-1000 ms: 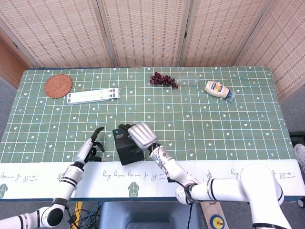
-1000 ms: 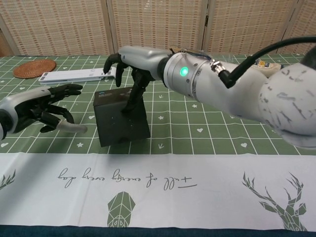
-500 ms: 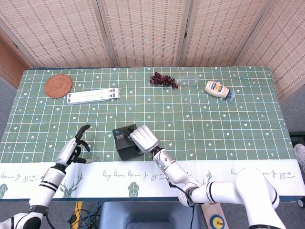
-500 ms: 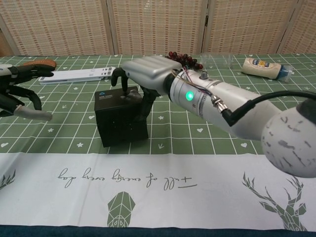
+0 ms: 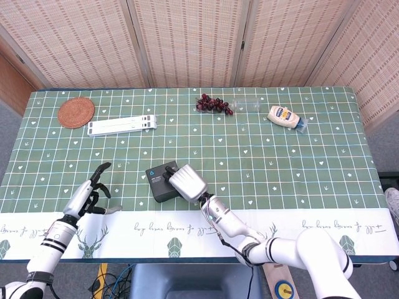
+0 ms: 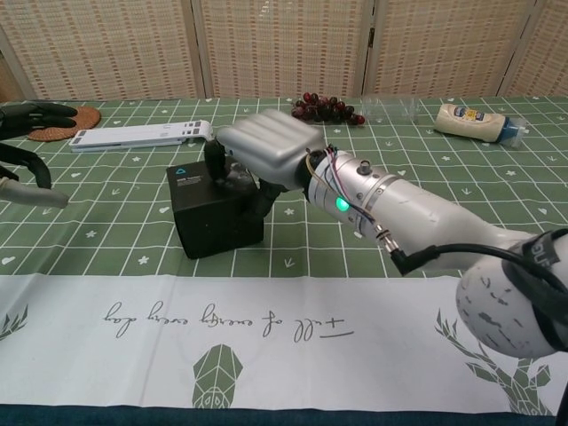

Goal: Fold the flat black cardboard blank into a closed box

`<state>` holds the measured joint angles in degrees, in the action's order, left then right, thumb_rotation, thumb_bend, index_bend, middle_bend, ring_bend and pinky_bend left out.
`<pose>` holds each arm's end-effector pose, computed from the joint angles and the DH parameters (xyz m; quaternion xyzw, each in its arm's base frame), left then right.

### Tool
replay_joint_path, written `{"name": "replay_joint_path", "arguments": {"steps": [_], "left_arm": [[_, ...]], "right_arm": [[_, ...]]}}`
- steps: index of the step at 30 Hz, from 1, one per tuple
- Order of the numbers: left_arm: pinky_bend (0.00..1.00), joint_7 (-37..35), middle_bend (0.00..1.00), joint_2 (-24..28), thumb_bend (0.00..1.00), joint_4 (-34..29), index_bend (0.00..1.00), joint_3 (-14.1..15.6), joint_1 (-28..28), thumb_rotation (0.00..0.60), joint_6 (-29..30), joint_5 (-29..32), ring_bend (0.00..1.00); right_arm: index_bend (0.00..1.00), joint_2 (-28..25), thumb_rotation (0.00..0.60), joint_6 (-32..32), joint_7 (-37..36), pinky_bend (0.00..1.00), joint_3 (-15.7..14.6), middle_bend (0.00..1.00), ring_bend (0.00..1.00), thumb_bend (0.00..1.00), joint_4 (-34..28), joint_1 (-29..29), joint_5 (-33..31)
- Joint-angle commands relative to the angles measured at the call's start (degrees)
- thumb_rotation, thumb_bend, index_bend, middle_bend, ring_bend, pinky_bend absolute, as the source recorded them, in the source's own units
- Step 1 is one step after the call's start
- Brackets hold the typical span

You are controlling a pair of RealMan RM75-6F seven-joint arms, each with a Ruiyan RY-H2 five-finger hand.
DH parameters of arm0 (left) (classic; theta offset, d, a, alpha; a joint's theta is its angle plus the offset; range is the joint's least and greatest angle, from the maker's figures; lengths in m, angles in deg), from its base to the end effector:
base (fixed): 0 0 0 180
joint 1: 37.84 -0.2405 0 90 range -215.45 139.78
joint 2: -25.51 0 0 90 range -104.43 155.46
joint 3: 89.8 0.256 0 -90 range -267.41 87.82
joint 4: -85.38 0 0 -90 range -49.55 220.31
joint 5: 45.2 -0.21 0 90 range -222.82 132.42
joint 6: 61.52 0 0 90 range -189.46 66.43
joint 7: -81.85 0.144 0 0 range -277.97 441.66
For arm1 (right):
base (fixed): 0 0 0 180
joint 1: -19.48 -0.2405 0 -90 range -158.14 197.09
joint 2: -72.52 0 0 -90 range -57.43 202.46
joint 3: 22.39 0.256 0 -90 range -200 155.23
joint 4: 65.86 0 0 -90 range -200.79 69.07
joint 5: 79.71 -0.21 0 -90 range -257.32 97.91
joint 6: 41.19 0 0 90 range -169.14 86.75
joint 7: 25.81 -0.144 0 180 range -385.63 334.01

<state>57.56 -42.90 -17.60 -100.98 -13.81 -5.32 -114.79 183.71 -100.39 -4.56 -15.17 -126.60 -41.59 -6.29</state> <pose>-0.2177 0.2795 0.0795 -0.5032 -0.6516 -0.4760 0.3093 -0.0263 -0.3505 -0.1124 0.8106 -0.1723 0.4331 0.3544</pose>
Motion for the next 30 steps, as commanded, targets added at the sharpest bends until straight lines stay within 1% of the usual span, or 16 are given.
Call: {"name": "replay_joint_path", "arguments": {"steps": [1,5,11,14,16,18,19,21,23,26,28,29,30], "left_arm": [[0.87,-1.09,0.0,0.37,0.11,0.04,0.0,0.06,-0.08,0.6,-0.18,-0.32,0.5],[0.87,-2.07,0.0,0.7,0.11,0.2,0.0,0.06,-0.17,0.6,0.12,-0.95,0.5],[0.87,-2.77,0.0,1.14,0.11,0.12,0.0,0.23,-0.38,0.6,0.66,-1.58,0.5],[0.87,-2.8,0.0,1.35,0.11,-0.04,0.0,0.36,-0.49,0.6,0.98,-1.81,0.5],[0.87,-2.36,0.0,1.46,0.11,-0.05,0.0,0.4,-0.57,0.6,1.53,-2.14,0.5],[0.87,-1.15,0.0,1.49,0.11,0.1,0.0,0.48,-0.82,0.6,2.84,-2.84,0.5],[0.87,-0.28,0.0,1.39,0.11,0.35,0.0,0.53,-0.99,0.6,3.68,-3.24,0.5],[0.87,2.79,0.0,0.72,0.11,1.49,0.0,0.61,-1.37,0.6,6.12,-4.0,0.5],[0.86,5.92,0.0,0.06,0.11,2.47,0.0,0.74,-1.7,0.6,8.11,-4.32,0.48],[0.82,12.65,0.0,-0.55,0.11,4.07,0.0,1.04,-2.35,0.6,11.56,-4.61,0.43],[0.8,16.77,0.0,-0.51,0.11,4.85,0.0,1.44,-2.75,0.6,13.12,-4.67,0.35],[0.78,19.51,0.0,-0.48,0.11,5.31,0.0,1.66,-3.14,0.6,14.32,-4.58,0.32],[0.73,21.34,0.0,-0.42,0.11,5.58,0.0,1.84,-3.43,0.6,15.06,-4.45,0.28]], "right_arm": [[0.54,1.01,0.6,-0.41,-1.2,1.0,-0.81,0.42,0.77,0.27,2.26,0.37,2.56],[0.57,1.57,0.6,-0.4,-1.77,1.0,-0.75,0.43,0.77,0.27,3.72,0.8,4.25],[0.59,1.81,0.6,-0.47,-1.49,1.0,0.01,0.44,0.77,0.28,4.19,1.53,5.37],[0.59,1.44,0.6,-1.25,-1.55,1.0,0.26,0.43,0.77,0.28,3.43,2.25,6.08],[0.58,0.68,0.6,-2.36,-1.85,1.0,0.77,0.4,0.77,0.28,1.56,3.26,5.99],[0.55,-1.32,0.6,-4.54,-2.09,1.0,1.34,0.38,0.77,0.28,-2.41,5.05,5.92],[0.51,-2.54,0.6,-5.63,-2.05,1.0,1.45,0.37,0.76,0.28,-4.4,5.94,6.02],[0.48,-6.18,0.6,-8.06,-1.35,1.0,1.45,0.36,0.72,0.28,-9.87,8.24,6.21],[0.47,-9.87,0.6,-10.07,-0.32,1.0,1.11,0.36,0.64,0.29,-14.81,10.39,6.41],[0.45,-17.61,0.6,-11.78,1.12,0.99,-0.07,0.36,0.56,0.29,-24.53,14.68,4.88],[0.44,-21.94,0.6,-12.72,1.84,0.94,-0.94,0.36,0.52,0.29,-29.39,16.99,4.09],[0.43,-24.73,0.6,-13.52,2.27,0.88,-1.63,0.36,0.49,0.29,-32.18,18.5,3.9],[0.43,-26.8,0.6,-14.12,2.43,0.85,-2.24,0.36,0.48,0.29,-34.09,19.62,3.93]]}}
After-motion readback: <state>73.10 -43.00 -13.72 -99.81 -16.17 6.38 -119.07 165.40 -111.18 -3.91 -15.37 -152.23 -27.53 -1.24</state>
